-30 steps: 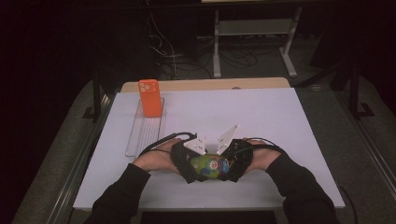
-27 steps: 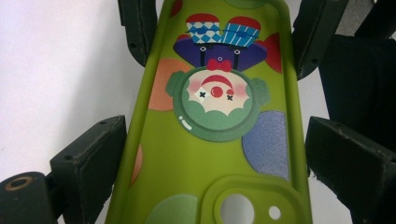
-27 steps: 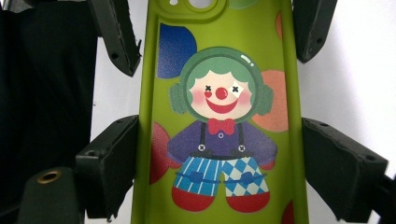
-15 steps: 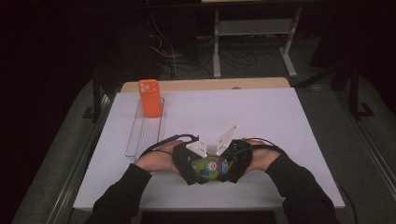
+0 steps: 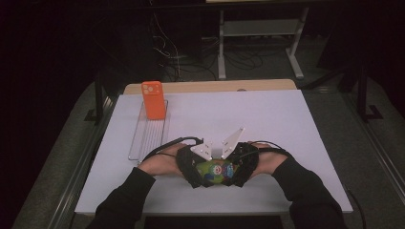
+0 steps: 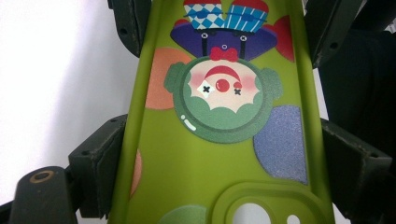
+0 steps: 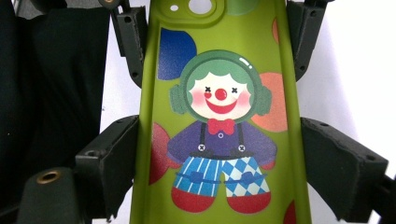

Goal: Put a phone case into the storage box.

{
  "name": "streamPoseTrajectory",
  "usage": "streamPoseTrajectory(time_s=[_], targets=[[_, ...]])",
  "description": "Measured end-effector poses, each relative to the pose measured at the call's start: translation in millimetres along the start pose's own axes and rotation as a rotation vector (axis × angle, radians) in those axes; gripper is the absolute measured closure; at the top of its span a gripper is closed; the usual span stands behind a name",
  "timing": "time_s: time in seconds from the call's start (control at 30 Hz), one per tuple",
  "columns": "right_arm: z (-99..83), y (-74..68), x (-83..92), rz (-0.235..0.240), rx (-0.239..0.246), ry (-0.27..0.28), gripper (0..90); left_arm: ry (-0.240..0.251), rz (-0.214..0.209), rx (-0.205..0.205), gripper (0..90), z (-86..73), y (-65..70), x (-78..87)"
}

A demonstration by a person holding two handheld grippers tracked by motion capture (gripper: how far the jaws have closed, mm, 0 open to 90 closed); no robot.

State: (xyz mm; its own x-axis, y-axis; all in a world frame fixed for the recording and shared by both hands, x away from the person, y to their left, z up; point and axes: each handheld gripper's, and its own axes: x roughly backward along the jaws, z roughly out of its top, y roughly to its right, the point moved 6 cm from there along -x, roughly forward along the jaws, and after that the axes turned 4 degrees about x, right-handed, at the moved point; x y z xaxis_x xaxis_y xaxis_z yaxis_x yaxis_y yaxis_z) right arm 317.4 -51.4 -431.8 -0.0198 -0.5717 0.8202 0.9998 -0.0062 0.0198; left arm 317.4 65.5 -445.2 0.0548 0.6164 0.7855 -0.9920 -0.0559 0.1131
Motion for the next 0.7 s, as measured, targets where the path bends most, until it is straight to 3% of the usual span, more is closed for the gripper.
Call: streamPoseTrajectory(time_s=[0.27,0.4,0.47,0.57,0.7], targets=[[-1.1,-0.8,1.9,0.028,-0.023,0.035,13.9,0.004,-0.011,-0.001,14.6,0.7,1.1,2.3],[-0.5,5.0,10.9,-0.029,-0.044,0.088,6.6,0.016,0.004,0.018,14.8,0.6,-1.2,4.8],[-2.3,8.8,15.9,-0.053,-0.079,0.109,3.9,0.01,0.021,0.02,14.7,-0.1,-3.1,5.8],[-9.5,11.7,22.0,-0.092,-0.159,0.11,3.8,0.024,0.043,0.063,14.7,-1.4,-5.4,6.4],[-19.9,18.6,28.8,-0.148,-0.203,0.137,5.1,0.027,0.088,0.096,14.7,-2.6,-9.2,6.3]])
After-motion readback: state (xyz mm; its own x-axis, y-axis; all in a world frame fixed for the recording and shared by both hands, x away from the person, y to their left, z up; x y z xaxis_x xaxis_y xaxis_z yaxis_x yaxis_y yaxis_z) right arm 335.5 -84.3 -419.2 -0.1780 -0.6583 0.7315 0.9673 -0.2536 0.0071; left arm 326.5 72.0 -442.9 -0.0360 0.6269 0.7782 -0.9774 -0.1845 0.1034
